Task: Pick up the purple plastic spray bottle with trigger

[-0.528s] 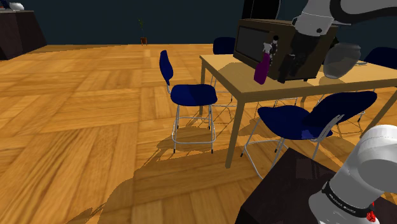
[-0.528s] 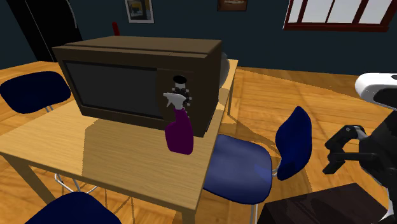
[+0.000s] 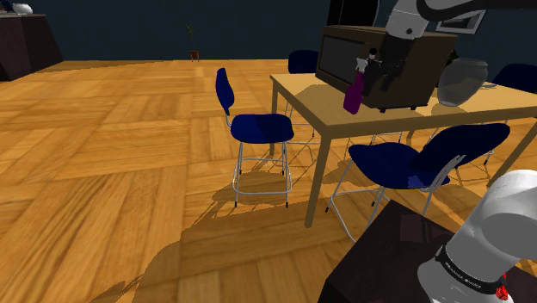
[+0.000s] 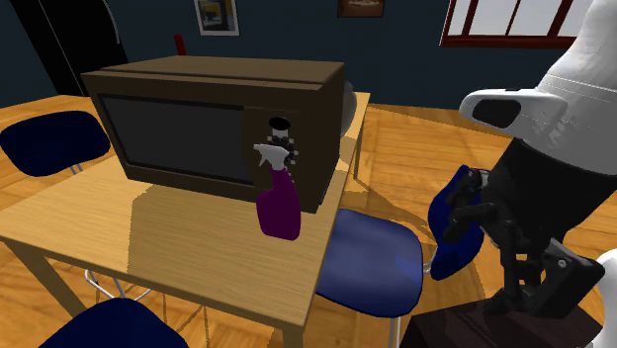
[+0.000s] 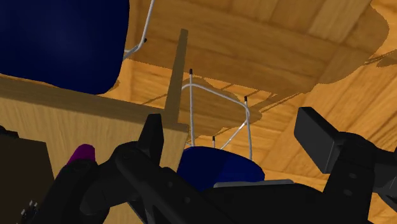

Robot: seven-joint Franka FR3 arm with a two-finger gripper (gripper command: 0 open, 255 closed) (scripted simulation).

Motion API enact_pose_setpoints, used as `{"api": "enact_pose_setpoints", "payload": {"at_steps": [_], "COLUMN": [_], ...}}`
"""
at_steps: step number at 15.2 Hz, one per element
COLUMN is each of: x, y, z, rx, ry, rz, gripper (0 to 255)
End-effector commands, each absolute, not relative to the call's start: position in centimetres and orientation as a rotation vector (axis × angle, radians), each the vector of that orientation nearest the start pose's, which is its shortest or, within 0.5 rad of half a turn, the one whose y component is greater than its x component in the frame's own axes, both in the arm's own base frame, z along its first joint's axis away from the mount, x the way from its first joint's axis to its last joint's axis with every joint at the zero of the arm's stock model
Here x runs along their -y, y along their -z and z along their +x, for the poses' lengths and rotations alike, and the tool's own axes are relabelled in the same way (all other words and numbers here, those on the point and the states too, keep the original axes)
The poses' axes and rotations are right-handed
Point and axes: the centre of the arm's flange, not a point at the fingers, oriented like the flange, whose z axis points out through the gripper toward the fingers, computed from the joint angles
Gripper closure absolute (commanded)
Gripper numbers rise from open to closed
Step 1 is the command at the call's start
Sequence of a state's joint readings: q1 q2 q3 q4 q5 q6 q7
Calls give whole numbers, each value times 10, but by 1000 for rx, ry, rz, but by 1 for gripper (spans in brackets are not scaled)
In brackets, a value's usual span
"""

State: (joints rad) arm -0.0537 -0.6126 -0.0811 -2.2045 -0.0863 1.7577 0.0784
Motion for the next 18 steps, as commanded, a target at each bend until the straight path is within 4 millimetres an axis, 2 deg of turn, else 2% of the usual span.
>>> {"api": "enact_pose_setpoints", "payload": {"at_steps": [1,10,18], "x": [84,173,262], "y": [-624,-644,-662], "z": [388,456,500], "rx": [-379,-691,-958], "ry": [279,358,424], "rz": [-3144,-3056,-2950], "gripper": [0,0,0]}}
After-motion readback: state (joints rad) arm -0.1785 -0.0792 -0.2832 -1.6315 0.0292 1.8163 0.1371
